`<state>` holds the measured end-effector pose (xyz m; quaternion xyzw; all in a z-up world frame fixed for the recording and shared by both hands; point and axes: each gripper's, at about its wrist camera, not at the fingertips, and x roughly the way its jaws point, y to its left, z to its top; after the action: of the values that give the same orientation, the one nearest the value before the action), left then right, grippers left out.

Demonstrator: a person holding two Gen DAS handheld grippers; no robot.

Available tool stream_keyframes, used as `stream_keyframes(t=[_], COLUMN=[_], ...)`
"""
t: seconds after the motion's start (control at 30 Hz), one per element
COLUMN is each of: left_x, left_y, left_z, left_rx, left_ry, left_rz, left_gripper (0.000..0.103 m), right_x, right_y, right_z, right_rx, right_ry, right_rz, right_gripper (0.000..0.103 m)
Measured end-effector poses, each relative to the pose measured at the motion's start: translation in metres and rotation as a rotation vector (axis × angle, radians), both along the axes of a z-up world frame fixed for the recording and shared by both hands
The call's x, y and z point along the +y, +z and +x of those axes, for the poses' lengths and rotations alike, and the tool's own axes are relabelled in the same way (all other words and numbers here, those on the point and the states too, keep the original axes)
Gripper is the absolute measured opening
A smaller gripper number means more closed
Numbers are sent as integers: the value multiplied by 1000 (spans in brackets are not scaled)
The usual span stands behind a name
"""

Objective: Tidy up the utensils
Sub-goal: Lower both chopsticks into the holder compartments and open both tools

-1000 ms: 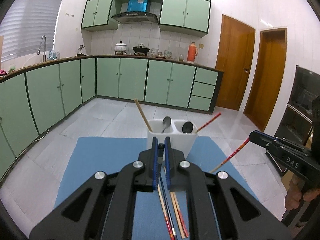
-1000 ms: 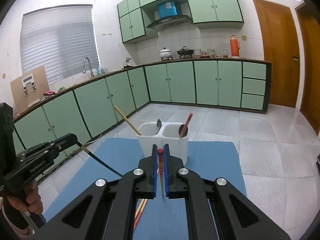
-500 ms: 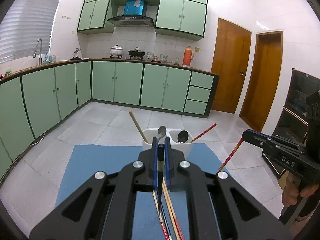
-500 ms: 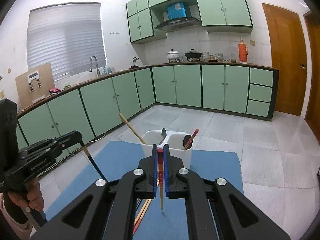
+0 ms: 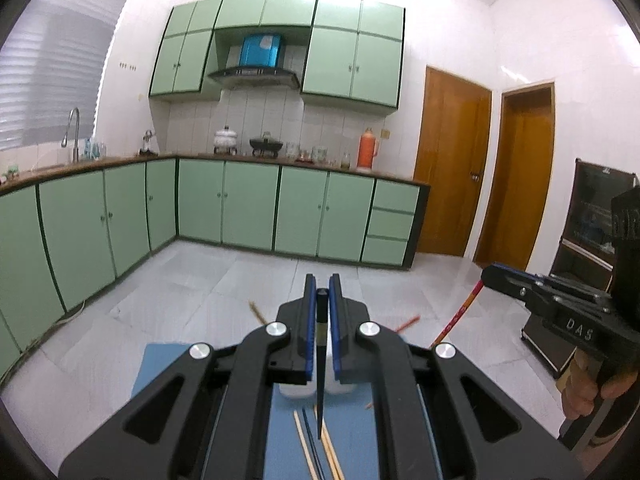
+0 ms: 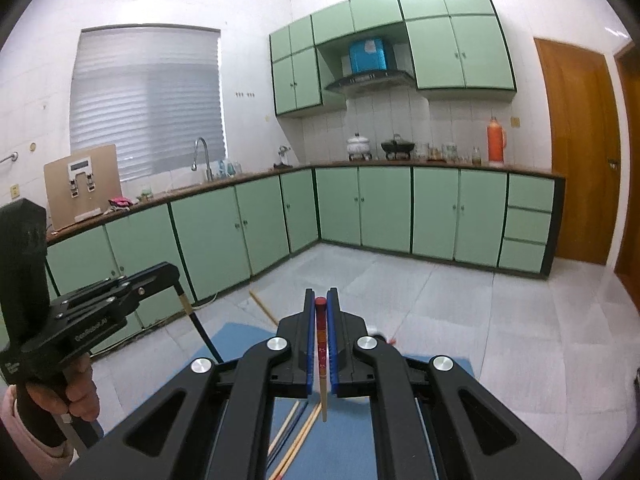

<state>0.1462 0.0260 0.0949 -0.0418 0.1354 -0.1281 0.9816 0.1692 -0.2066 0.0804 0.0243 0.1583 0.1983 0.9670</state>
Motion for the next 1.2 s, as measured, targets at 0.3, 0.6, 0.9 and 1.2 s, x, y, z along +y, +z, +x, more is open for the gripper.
stream_keyframes(t=[0.3, 0.6, 0.9, 1.2], left_x=[-10, -26, -31, -23], left_y=[48, 55, 10, -38], left_z=[26, 74, 132, 163], left_rx=[-108, -148, -74, 61], left_ry=[10, 32, 22, -8], left_rz=[-23, -28, -24, -12], left_gripper=[5, 5, 5, 5], right_x=[1, 3, 17, 20], right_y=[32, 38, 2, -40], right_z=[24, 67, 116, 136], right_rx=[-59, -68, -7, 75], right_ry=[-8, -42, -47, -29], right_rz=[8, 9, -32, -46], right_gripper=[5, 5, 5, 5])
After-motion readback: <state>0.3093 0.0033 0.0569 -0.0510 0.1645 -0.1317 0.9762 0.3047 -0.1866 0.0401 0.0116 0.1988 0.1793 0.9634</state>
